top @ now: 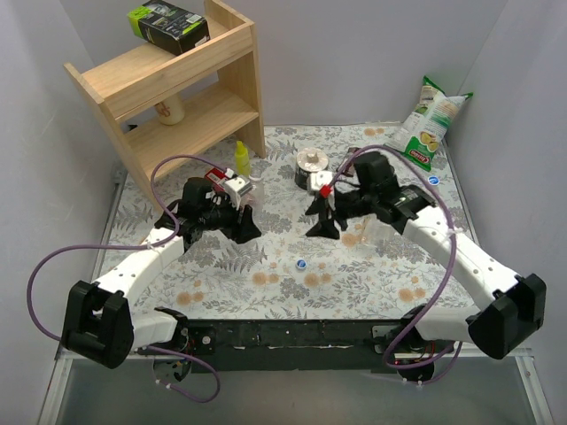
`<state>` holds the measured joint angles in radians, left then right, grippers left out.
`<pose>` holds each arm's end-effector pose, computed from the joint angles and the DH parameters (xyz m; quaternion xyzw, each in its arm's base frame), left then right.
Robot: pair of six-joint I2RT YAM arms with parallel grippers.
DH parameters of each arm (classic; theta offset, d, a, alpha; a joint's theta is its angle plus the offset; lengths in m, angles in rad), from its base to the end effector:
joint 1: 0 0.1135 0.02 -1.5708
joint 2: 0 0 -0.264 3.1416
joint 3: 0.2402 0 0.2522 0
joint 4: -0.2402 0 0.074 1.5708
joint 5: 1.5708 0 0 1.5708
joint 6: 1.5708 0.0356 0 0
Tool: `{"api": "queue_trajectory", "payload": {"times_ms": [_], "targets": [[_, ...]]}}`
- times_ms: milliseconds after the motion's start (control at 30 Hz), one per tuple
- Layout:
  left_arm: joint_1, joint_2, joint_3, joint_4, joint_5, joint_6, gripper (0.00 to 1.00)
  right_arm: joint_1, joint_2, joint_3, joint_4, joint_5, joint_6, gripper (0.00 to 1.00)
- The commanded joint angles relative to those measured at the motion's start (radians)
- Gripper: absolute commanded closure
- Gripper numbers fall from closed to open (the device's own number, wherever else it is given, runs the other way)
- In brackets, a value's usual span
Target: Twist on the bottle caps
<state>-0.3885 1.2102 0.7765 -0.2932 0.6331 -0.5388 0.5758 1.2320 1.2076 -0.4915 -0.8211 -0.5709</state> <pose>0.2244 -0.1146 0.2438 0.0620 0.8741 -0.4281 0.2211 0.2073 0.1656 0.3680 -0.5985 0.5566 0.3460 0.4607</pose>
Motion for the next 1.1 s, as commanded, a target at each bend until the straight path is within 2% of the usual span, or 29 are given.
{"api": "queue_trajectory", "payload": {"times_ms": [0,133,267,533,1067], "targets": [[0.034,-0.031,-0.023,0.054,-0.035,-0.070,1.00,0.099,0.053,-0.115,-0.119,0.147,-0.265,0.41],[0.049,-0.061,-0.034,0.037,-0.088,-0.059,1.00,0.185,0.127,-0.161,-0.101,0.197,-0.385,0.45],[0.072,-0.092,-0.042,0.032,-0.079,-0.066,1.00,0.236,0.191,-0.181,-0.098,0.250,-0.484,0.43],[0.103,-0.132,-0.054,0.032,-0.035,-0.067,1.00,0.243,0.345,-0.151,-0.088,0.319,-0.547,0.41],[0.112,-0.152,-0.069,0.045,-0.024,-0.070,1.00,0.248,0.478,-0.100,-0.051,0.341,-0.540,0.43]]}}
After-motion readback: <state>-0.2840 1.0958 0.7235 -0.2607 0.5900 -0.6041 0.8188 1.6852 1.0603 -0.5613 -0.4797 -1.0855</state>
